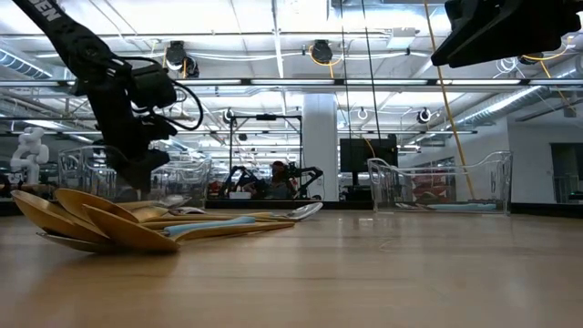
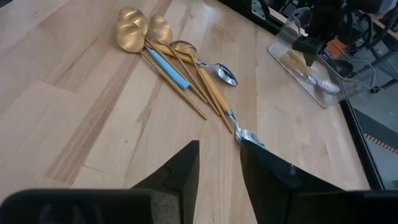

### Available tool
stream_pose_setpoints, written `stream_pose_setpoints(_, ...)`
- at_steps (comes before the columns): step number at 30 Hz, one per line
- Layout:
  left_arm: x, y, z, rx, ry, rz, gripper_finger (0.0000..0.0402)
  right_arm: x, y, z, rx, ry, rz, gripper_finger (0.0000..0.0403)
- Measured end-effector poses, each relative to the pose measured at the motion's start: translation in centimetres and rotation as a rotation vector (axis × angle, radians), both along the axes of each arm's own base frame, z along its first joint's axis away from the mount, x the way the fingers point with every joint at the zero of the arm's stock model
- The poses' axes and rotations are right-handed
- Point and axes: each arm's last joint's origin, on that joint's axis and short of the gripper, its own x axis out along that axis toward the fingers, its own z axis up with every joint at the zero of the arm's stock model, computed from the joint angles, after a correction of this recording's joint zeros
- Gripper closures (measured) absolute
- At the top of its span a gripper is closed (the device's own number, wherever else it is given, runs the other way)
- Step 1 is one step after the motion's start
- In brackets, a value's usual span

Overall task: Sort silverware by color (type)
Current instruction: Put the yellow spoon into the top left transparent bin

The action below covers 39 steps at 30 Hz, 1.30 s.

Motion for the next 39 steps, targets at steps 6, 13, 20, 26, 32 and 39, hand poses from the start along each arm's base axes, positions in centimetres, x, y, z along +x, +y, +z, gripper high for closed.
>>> stream_pose_setpoints(6, 1.4, 0.0, 3.3, 0.006, 0.037, -0.030, 0.0221, 0.0, -0.1, 0.0, -0.014, 0.001, 0.005, 0.0289)
stream_pose_setpoints(13, 4.3, -2.3, 8.7, 0.016, -0.029, -0.092, 0.0220, 0.2, -0.5, 0.0, -0.027, 0.003, -0.007, 0.0289)
stream_pose_setpoints(20, 7.8, -10.1, 8.5, -0.028, -0.189, -0.188, 0.0220, 0.3, -0.5, 0.0, -0.030, 0.003, -0.009, 0.0289)
stream_pose_setpoints(26, 9.8, -18.3, 6.2, 0.093, -0.304, -0.260, 0.0220, 0.5, -0.4, 0.3, 0.002, -0.038, -0.015, 0.0289)
stream_pose_setpoints(32, 11.2, -23.5, 3.1, 0.114, -0.373, -0.367, 0.0220, 1.4, -0.1, 0.6, 0.140, -0.114, -0.079, 0.0289)
stream_pose_setpoints(39, 12.1, -25.1, 1.4, 0.102, -0.400, -0.401, 0.0220, 3.8, -0.7, -1.4, 0.299, -0.117, -0.248, 0.0289)
